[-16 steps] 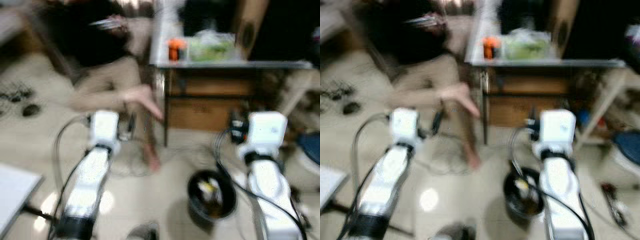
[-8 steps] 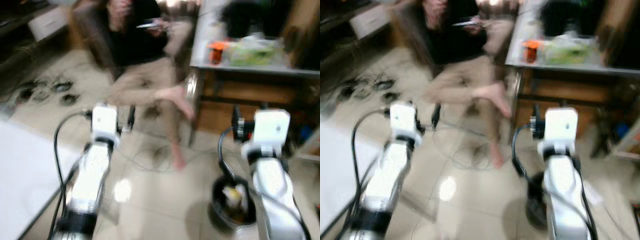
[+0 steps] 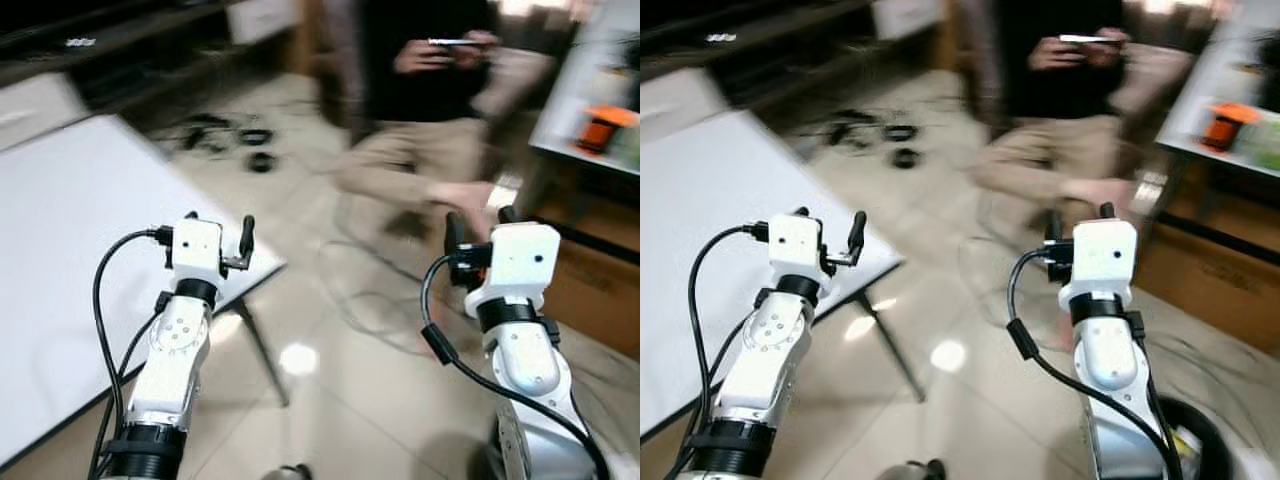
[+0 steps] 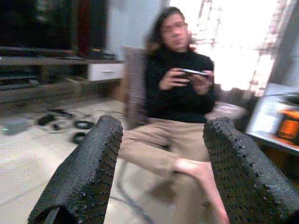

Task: Picking trash to rubbish bin

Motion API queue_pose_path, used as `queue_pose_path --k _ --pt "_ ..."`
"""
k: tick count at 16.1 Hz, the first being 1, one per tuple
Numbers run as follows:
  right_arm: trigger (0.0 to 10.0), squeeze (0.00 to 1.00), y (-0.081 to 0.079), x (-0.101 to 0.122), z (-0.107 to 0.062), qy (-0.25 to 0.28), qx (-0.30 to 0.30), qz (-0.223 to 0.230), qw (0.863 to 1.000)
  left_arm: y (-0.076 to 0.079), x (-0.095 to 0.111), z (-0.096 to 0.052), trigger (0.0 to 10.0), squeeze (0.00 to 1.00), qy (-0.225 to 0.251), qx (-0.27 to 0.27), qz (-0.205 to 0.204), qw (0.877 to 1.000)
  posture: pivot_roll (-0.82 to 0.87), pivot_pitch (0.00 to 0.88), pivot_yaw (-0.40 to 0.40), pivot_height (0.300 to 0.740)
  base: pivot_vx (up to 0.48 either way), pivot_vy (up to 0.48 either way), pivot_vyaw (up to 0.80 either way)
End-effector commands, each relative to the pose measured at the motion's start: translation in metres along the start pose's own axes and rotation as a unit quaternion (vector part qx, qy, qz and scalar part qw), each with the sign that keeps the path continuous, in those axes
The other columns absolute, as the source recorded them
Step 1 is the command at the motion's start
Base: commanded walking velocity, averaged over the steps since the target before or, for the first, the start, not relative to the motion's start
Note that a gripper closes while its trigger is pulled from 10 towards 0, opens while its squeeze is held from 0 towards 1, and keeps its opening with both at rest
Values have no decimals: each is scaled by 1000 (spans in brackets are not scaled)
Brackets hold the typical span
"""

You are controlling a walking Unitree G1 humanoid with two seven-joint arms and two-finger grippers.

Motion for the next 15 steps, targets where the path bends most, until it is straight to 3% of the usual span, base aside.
queue_pose_path --k 1,12,15 --pt "10000 0 2 -1 -1 -4 -3 -3 1000 2 -2 -1 10000 0 -6 0 -1 1000 -122 94 69 740 0 0 800" --pt "10000 0 1 -3 -1 -11 -3 6 1000 6 -6 -2 10000 0 -21 -11 -15 1000 -123 100 69 740 0 0 794" --pt "10000 0 2 -6 -1 -18 -4 9 1000 6 -7 -1 10000 0 -24 -13 -17 999 -125 101 70 740 0 0 167"
Point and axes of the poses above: a point about 5 cm out from each wrist's last joint towards the gripper, its own z axis pointing out of the wrist towards the gripper, its own x axis along the axis of the wrist's last joint, y = z × x, the point moved 2 cm from there along z, pointing out of the wrist towards the gripper, and after that the axes turned 9 degrees about z, right-handed, at the moved point
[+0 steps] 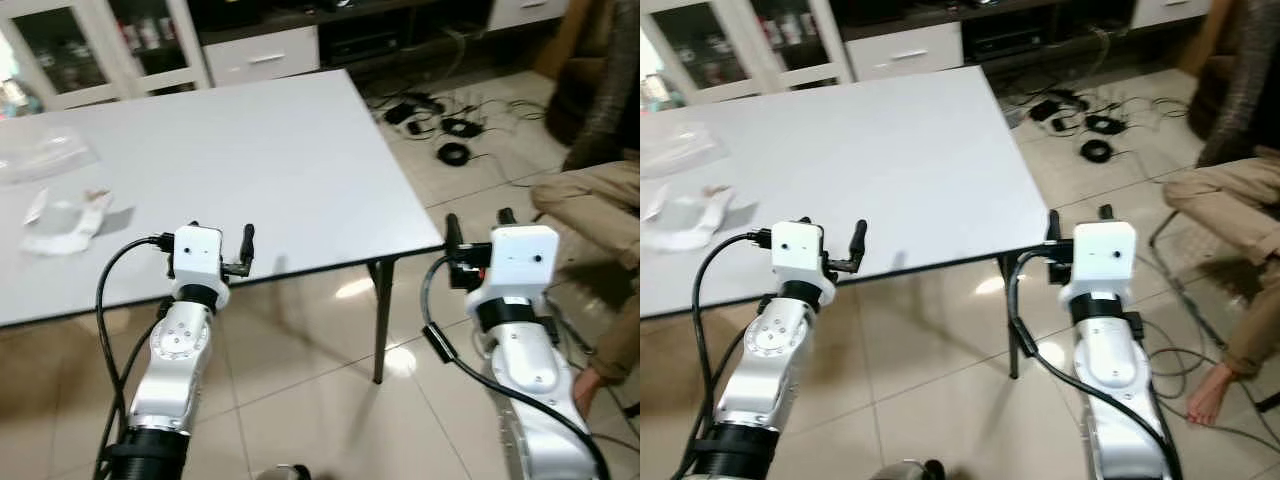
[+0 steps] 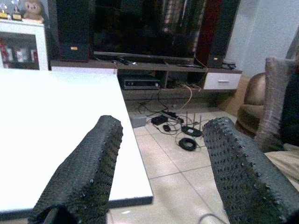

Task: Picking trash to rubbish bin

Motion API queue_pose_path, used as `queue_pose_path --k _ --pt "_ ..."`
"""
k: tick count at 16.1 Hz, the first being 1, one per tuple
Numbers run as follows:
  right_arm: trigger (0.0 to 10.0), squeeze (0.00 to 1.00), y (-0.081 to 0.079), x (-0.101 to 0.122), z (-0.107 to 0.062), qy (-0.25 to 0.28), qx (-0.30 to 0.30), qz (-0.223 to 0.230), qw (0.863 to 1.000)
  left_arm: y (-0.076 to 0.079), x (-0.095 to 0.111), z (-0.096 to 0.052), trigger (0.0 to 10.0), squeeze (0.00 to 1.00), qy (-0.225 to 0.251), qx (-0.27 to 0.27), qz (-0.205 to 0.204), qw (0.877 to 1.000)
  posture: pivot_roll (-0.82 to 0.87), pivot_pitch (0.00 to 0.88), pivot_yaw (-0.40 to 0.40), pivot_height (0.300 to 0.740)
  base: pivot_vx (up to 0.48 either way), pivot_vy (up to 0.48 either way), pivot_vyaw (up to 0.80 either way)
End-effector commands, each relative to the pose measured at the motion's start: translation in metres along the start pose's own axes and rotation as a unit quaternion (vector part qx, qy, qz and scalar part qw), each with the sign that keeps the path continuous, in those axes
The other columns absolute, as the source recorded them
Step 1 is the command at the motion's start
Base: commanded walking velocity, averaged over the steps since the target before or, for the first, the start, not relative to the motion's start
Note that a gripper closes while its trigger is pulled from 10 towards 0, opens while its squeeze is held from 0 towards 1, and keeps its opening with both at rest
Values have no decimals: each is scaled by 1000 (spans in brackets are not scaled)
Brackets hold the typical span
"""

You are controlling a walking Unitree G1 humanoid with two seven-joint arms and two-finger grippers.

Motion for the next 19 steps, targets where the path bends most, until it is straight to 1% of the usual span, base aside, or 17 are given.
queue_pose_path --k 1,13,19 --pt "10000 0 -1 -3 -1 -10 1 8 1000 -3 0 2 10000 0 -2 -3 0 1000 -126 101 70 740 0 300 0" --pt "10000 0 -4 -5 -3 -16 4 13 1000 -4 -4 0 10000 0 -14 -8 3 1000 -124 108 72 740 0 348 0" --pt "10000 0 -5 -5 -2 -17 7 14 1000 -3 -6 0 10000 0 -18 -10 7 1000 -121 103 72 740 0 480 0"
Point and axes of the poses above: a point about 5 cm out from each wrist's last joint towards the gripper, its own z axis pointing out of the wrist towards the gripper, its own x axis along the axis of the wrist's last joint, y = z × x, the point moved 2 cm from there along z, pointing out of the wrist towards the gripper, and after that the axes turned 9 degrees about z, right-handed, at the moved point
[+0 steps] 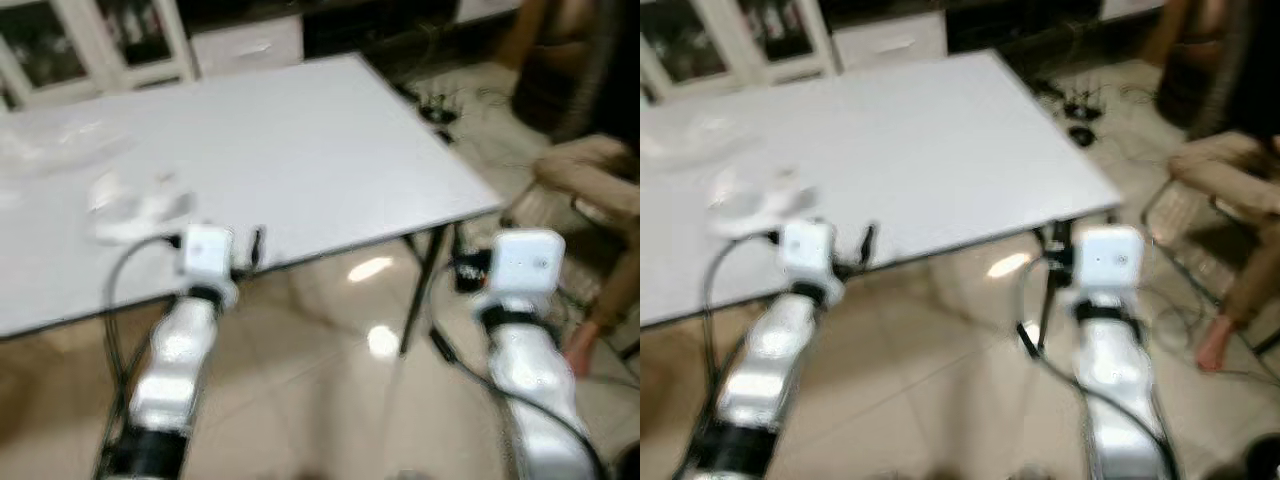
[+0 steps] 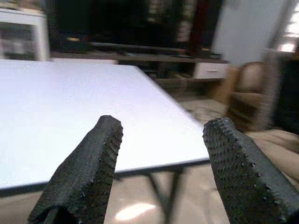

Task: Picking trash to rubbish bin

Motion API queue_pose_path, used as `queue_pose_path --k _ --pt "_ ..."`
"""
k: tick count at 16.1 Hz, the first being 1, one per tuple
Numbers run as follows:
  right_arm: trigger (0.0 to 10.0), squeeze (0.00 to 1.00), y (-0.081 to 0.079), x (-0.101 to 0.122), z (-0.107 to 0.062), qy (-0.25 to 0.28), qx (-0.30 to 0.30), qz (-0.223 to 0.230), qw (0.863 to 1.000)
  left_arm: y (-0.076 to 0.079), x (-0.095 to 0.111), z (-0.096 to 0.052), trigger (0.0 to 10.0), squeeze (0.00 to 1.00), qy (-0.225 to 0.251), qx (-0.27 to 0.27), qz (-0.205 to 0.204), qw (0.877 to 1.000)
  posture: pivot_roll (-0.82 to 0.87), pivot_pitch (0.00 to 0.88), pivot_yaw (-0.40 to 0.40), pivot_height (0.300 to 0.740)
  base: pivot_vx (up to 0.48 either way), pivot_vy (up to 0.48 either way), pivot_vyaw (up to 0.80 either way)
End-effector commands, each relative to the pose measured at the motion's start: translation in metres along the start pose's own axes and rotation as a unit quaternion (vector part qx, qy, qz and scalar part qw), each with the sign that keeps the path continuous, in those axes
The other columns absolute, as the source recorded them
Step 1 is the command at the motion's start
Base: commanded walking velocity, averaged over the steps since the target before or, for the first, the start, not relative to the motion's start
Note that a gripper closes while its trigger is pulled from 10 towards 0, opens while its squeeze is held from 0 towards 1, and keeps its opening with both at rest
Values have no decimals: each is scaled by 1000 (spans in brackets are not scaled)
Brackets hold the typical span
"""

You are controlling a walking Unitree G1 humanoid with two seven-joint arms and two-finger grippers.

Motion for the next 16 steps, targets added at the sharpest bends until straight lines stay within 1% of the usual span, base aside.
queue_pose_path --k 1,3,9,11,16 --pt "10000 0 3 1 1 0 2 -5 1000 4 -1 0 10000 0 -3 -6 -1 1000 -120 102 72 740 0 480 0" --pt "10000 0 -1 3 1 2 16 5 1000 4 -1 1 10000 0 -4 -4 0 1000 -119 99 71 740 0 480 0" --pt "10000 0 3 3 8 5 17 -1 1000 8 2 9 10000 0 2 7 -10 1000 -127 92 49 740 0 480 0" --pt "10000 0 -1 3 14 13 25 -3 1000 8 4 12 10000 0 4 8 -9 1000 -121 95 52 740 0 480 0" --pt "10000 0 -6 0 17 13 28 4 1000 4 6 13 10000 0 8 10 -2 1000 -92 102 65 740 0 435 0"
Point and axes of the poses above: a point about 5 cm out from each wrist's last joint towards the gripper, its own z axis pointing out of the wrist towards the gripper, its own x axis along the axis of the wrist's last joint, y = z × x, the point moved 2 cm from there along z, pointing out of the wrist towards the gripper, and after that the axes turned 9 degrees about z, right-handed, at the moved point
